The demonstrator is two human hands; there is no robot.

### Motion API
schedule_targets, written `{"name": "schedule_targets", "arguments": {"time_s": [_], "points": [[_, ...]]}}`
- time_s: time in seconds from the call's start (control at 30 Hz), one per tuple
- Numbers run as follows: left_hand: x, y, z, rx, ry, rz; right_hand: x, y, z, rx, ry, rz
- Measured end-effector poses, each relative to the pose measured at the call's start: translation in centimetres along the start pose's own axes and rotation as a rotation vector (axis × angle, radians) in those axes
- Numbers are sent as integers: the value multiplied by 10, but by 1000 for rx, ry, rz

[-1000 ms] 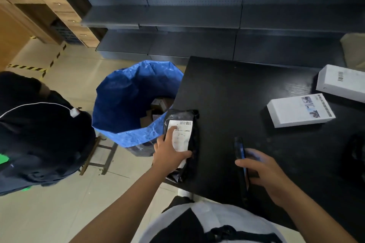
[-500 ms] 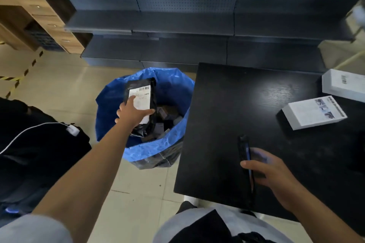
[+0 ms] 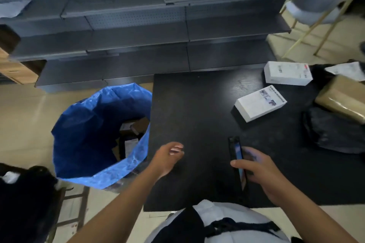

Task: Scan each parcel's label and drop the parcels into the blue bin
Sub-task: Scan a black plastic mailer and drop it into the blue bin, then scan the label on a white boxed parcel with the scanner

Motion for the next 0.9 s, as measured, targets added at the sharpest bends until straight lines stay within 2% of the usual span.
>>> {"name": "schedule_targets", "arguments": {"time_s": [0.2, 0.53, 0.77, 0.9], "points": [[68, -85, -48, -241, -58, -227, -3, 60, -5, 69, 11, -105], [191, -210, -165, -214, -248, -914, 14, 174, -9, 145, -58, -248], [193, -249, -214, -292, -209, -1150, 20, 241, -14, 201, -74, -209], [178, -239, -201, -252, -166, -1105, 18, 255, -18, 206, -94, -198]]}}
Point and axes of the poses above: each hand's wrist, its own z-axis away from the middle knuckle, its own y-axis out of the back of the hand, x = y × z, the point moved 1 cm from there along -z, towards the middle knuckle, and after that the axes turned 9 degrees about -y, right-handed, at the moved point
